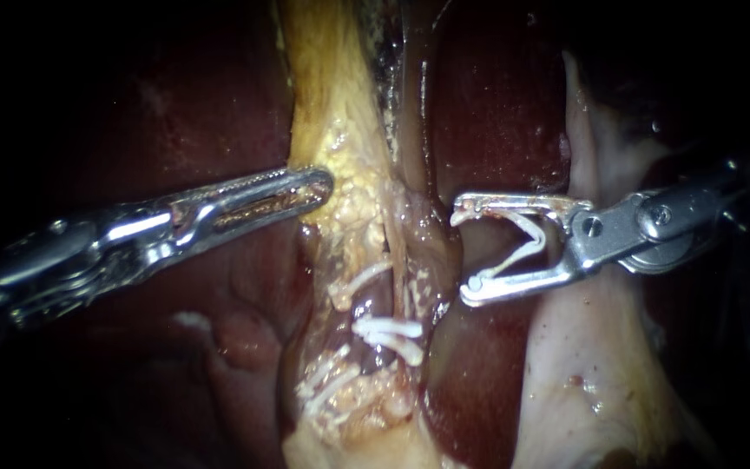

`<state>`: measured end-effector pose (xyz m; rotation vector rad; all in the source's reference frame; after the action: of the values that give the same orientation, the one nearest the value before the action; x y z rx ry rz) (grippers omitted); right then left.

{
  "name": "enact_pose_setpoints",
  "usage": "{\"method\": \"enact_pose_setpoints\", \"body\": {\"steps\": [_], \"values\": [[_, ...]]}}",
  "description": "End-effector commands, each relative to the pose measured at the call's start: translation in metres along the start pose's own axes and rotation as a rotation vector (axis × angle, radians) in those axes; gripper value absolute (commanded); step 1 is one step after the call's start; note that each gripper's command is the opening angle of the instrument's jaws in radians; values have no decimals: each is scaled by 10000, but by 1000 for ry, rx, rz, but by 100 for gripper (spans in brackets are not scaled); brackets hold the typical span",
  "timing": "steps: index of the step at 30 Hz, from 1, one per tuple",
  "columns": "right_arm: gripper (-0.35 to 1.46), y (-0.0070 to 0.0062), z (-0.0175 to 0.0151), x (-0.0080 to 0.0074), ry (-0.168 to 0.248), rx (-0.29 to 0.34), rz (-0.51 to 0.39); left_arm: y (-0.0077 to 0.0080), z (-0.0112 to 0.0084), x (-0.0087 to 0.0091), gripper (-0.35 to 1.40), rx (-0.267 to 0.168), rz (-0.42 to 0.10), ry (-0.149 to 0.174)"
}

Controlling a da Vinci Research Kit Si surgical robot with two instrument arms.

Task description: Clipping third clip right tube

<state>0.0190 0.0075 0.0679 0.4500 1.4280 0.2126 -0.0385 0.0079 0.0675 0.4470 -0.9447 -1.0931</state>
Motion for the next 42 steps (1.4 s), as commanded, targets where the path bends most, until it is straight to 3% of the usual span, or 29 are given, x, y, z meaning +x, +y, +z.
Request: {"method": "enact_pose_setpoints", "body": {"steps": [1,4,7,14,25,33,42], "values": [[60,-3,1,-3,-1,-2,38,0,-3,-2,-35,2,-1,2],[59,-9,10,-20,3,25,216,0,-18,-13,-35,-9,-7,3],[58,-12,27,-42,4,43,380,0,-42,-28,-35,-11,-21,-19],[56,1,69,-82,-1,34,592,-3,-85,-49,-35,-22,-19,-55],[53,30,89,-101,-36,-15,649,-14,-98,-54,-35,-19,-14,-64],[53,34,94,-116,-72,-26,659,-17,-107,-60,-35,-16,-12,-71],[53,33,113,-120,-70,-5,657,-19,-114,-65,-35,-16,-10,-79]]}}
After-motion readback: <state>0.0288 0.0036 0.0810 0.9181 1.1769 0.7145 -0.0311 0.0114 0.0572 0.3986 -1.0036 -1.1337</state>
